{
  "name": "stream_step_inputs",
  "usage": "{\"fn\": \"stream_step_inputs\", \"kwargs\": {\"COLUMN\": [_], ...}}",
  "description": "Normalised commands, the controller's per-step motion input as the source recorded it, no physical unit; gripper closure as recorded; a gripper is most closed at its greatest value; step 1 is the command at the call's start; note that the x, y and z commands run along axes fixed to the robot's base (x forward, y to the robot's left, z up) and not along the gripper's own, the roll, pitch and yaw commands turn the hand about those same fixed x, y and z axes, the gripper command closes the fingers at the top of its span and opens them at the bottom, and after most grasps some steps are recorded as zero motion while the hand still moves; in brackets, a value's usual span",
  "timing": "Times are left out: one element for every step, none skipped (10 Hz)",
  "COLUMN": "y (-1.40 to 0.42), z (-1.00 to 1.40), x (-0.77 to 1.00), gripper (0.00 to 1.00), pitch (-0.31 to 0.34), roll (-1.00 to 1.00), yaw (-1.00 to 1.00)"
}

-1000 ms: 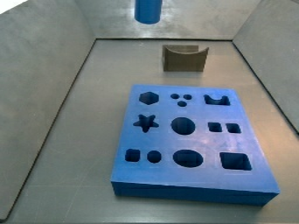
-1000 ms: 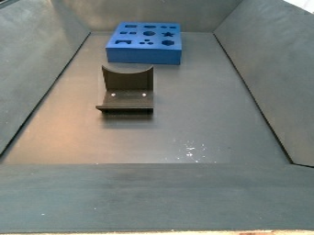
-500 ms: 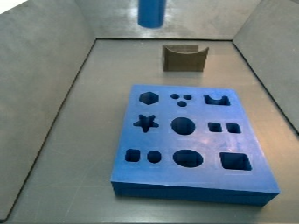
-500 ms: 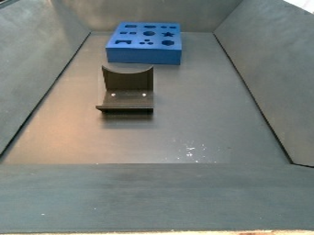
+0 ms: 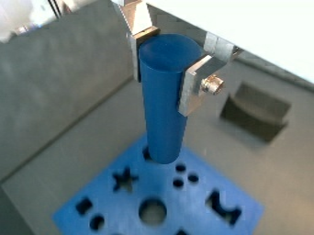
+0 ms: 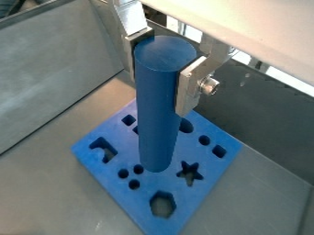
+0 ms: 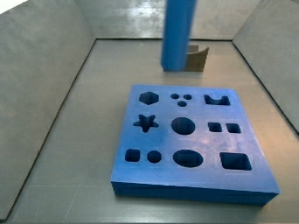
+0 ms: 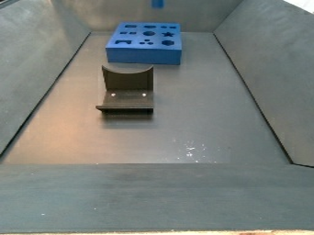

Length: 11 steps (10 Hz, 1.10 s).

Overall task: Pick up the round object. Move up. Place the round object on the fixture. Regrasp the round object. Move to above the board. Insert the round object.
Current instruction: Insert the round object.

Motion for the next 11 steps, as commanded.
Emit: {"fn": "stream_step_inputs", "kwargs": {"y": [-0.42,-0.44,-0.44,-0.44,-0.41,-0.27,-0.11,0.0,0.0,0.0,0.0], "z": [-0.7,-0.58,-0.43,-0.44,-0.38,-0.32,-0.23,-0.21,-0.24,-0.26,-0.23], "x": [0.51,0.42,0.3,0.22,0.05,0.0,-0.06,-0.1,-0.11,-0.11,-0.04], "gripper": [1.0,1.0,1.0,1.0,1.0,1.0,1.0,1.0,1.0,1.0,1.0], "pitch": [-0.24,-0.244,-0.211,-0.151,-0.09,-0.071,0.0,0.0,0.006,0.0,0.0], "roll": [-0.09,-0.09,-0.01,0.04,0.12,0.11,0.09,0.1,0.1,0.04,0.0], "yaw": [-0.12,-0.07,-0.01,0.0,0.0,0.02,0.0,0.0,0.0,0.0,0.0]}}
